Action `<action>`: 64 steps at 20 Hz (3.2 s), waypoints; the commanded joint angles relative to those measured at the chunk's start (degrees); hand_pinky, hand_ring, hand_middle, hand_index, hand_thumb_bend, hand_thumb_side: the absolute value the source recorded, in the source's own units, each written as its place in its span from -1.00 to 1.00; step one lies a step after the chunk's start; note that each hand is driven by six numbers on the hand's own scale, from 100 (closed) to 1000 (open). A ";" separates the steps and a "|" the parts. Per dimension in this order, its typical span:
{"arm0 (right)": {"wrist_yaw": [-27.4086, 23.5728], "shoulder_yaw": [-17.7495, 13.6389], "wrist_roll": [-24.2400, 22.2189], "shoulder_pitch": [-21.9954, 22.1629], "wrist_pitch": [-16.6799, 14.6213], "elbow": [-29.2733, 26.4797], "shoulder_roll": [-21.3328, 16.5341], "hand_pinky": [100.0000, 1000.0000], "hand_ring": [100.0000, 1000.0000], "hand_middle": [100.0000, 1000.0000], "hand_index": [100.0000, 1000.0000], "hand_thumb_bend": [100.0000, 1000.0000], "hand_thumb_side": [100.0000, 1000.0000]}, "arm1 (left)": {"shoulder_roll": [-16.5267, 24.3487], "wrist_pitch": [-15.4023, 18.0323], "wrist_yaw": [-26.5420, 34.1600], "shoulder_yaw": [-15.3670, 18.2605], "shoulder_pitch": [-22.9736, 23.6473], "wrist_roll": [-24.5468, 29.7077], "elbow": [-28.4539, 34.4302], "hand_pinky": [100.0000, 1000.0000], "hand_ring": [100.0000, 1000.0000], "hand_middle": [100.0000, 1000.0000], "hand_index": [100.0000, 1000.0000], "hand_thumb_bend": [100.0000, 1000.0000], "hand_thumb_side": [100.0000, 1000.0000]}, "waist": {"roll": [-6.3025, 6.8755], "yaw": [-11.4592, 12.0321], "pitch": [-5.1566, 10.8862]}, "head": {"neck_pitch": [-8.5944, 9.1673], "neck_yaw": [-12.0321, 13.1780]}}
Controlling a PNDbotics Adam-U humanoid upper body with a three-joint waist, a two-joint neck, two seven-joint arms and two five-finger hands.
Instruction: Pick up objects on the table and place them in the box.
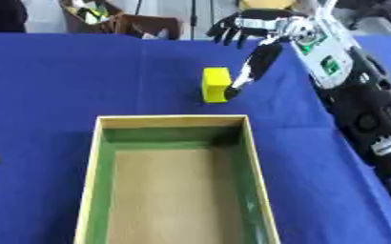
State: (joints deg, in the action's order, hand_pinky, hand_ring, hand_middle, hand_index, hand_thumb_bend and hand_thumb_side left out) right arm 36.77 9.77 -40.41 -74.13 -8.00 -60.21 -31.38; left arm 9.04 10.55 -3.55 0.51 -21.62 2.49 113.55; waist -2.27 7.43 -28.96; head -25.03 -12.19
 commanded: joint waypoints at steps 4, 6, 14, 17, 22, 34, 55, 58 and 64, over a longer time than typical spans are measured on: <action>0.75 0.43 0.94 -0.57 1.43 -1.46 -0.17 0.34 0.56 0.55 0.79 0.61 -0.57 | 0.41 -0.02 -0.05 -0.43 -0.81 0.31 1.04 -0.78 -0.22 -0.13 0.18 -1.00 0.36 | -0.08 0.28 0.86 | 1.01 -0.24; 1.02 0.70 0.98 -0.26 1.46 -1.42 -0.11 0.34 0.57 0.56 0.79 0.60 -0.59 | 0.36 -0.03 -0.05 -0.44 -0.97 0.38 1.04 -0.78 -0.22 -0.13 0.18 -1.00 0.36 | -0.17 0.46 0.68 | 1.02 -0.14; 1.93 2.01 -0.55 2.10 0.79 -2.32 -1.54 0.37 0.58 0.58 0.78 0.59 -0.67 | 0.30 -0.09 -0.12 -0.33 -1.33 0.56 1.04 -0.77 -0.22 -0.13 0.18 -1.00 0.36 | -0.50 0.76 0.30 | 1.02 0.67; 1.97 2.14 -0.81 2.94 0.88 -3.00 -2.16 0.35 0.57 0.52 0.74 0.57 -0.63 | 0.25 -0.22 -0.16 -0.28 -1.36 0.58 1.04 -0.77 -0.22 -0.13 0.18 -1.00 0.37 | -0.62 0.74 0.21 | 1.06 0.78; 2.71 2.17 1.59 3.24 2.00 -3.37 -2.38 0.33 0.54 0.44 0.67 0.46 -0.52 | 0.21 -0.24 -0.27 -0.34 -1.39 0.73 1.04 -0.77 -0.22 -0.13 0.18 -1.00 0.37 | -0.62 0.77 0.07 | 1.13 0.80; 5.86 1.96 5.82 3.29 2.50 -2.36 -2.29 0.31 0.52 0.40 0.64 0.29 -0.32 | 0.01 -0.21 -0.55 -0.47 -1.37 1.37 1.04 -0.77 -0.22 -0.13 0.18 -1.00 0.38 | -0.52 0.75 -0.32 | 1.47 0.60; -0.12 1.44 13.53 4.23 9.07 -1.94 -2.38 -0.36 -0.04 -0.75 -0.58 -1.00 -0.90 | -0.15 -0.15 -0.73 -0.41 -1.79 2.24 1.04 -0.76 -0.22 -0.13 0.17 -1.00 0.38 | -0.88 1.62 -1.14 | 1.76 0.16; -1.78 1.86 16.22 3.94 11.09 -3.21 -2.62 -0.46 -0.15 -0.91 -0.78 -1.00 -1.00 | -0.04 -0.29 -0.65 -0.36 -1.59 2.22 1.04 -0.76 -0.22 -0.13 0.17 -1.00 0.38 | -0.90 1.26 -0.64 | 1.37 0.34; -6.34 2.48 18.25 3.61 14.21 -9.88 -3.91 -0.57 -0.30 -1.00 -0.87 -0.93 -1.00 | 0.32 -0.56 -0.30 -0.18 -1.07 2.13 1.04 -0.75 -0.22 -0.13 0.17 -1.00 0.38 | -0.96 0.45 1.04 | 0.35 0.67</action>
State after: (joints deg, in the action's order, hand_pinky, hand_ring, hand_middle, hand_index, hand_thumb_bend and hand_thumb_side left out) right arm 31.70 12.47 -22.69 -69.06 5.46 -67.34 -33.04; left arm 8.53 10.17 -4.03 0.19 -22.57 4.64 113.55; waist -3.34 7.88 -29.88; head -24.61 -11.64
